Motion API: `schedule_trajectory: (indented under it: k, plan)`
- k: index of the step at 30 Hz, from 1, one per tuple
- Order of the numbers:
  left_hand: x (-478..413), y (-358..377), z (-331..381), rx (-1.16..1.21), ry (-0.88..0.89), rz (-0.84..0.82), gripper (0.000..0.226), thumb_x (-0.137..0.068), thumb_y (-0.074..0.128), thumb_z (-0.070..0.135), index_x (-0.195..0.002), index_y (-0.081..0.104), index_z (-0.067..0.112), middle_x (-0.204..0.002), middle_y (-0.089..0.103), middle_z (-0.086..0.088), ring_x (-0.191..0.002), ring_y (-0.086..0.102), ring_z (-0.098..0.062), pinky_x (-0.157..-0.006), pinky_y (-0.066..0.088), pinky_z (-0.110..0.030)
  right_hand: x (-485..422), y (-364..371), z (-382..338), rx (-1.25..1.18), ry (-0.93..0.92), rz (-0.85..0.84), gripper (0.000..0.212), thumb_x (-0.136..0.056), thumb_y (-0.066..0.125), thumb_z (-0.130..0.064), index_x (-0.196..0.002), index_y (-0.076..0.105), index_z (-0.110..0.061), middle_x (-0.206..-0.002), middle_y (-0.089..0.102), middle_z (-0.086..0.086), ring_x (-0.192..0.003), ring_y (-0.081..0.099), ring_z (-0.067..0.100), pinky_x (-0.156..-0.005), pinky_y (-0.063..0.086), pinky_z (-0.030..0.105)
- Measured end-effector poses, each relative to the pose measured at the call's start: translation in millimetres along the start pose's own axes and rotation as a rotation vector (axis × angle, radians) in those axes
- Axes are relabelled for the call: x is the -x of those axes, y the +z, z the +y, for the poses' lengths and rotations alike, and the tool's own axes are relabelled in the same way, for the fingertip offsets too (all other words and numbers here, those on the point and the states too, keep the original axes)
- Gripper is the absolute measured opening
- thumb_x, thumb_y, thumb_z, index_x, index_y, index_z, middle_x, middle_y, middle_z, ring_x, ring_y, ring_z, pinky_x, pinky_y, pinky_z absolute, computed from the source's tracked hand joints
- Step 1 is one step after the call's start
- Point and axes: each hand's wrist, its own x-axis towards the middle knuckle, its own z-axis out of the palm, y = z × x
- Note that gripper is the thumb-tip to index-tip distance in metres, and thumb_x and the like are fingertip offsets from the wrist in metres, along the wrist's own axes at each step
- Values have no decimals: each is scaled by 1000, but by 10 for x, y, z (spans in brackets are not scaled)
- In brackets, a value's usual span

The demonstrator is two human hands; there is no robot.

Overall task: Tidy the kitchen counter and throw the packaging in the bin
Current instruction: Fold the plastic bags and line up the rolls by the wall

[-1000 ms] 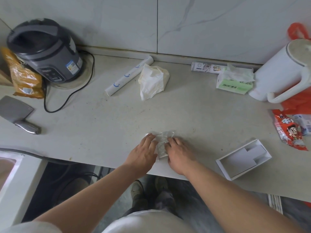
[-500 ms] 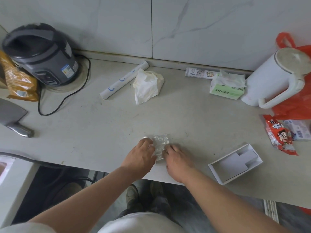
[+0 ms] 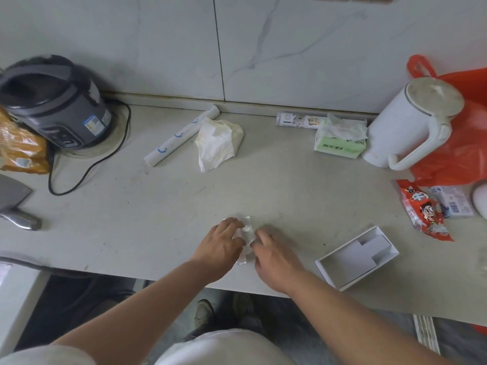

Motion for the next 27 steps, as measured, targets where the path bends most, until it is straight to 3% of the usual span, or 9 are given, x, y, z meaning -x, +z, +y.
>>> schedule_trajectory:
  k: [2,6,10,13,16,22,27]
  plan:
    - [-41,7,43,-3,-15,21,12,-83,73,22,-94,74,16,-126,60,-13,-120,52,-36,-86,53,-44,10,-2,18,-3,-10,20,24,-94,50,-15,-115,60,-10,-128,48,9,-109,50,29,-88,46,40]
    - [-120,18,96,158,-226,15,27,-85,72,28,-103,65,10,-124,55,-5,-118,47,-25,-80,53,-36,35,7,-14,-100,-14,71,21,-95,51,-16,-112,61,-10,-120,56,8,-109,52,28,-88,46,37]
    - [-156,-31,118,48,-36,14,18,-79,73,12,-96,73,8,-120,65,-10,-119,54,-28,-88,55,-37,39,28,-99,-164,4,132,28,-92,51,-16,-119,60,-15,-116,60,6,-104,56,29,-82,47,38]
    - [-181,-36,28,108,3,-145,48,-83,54,2,-130,61,11,-149,45,-7,-143,30,-24,-108,41,-38,-11,37,-120,-157,32,151,25,-92,49,-15,-113,62,-14,-109,62,8,-99,57,30,-77,43,37]
    - [-213,-45,-75,66,87,-226,71,-80,50,-8,-147,42,14,-157,33,-3,-148,20,-20,-115,32,-35,-44,70,-142,-177,85,152,22,-93,49,-19,-109,62,-10,-109,63,9,-99,58,30,-81,44,36]
    - [-377,70,-212,-204,278,-171,58,-88,57,8,-143,44,20,-148,46,4,-141,31,-22,-116,24,-36,-113,136,-216,-180,280,60,30,-95,50,-39,-115,55,-18,-115,59,3,-107,55,23,-86,47,34]
    - [-432,155,-360,-170,344,-170,50,-94,53,18,-143,43,24,-148,43,5,-142,30,-20,-120,14,-41,-103,152,-318,-114,442,8,38,-96,47,-46,-122,51,-18,-121,57,4,-114,51,23,-93,45,33]
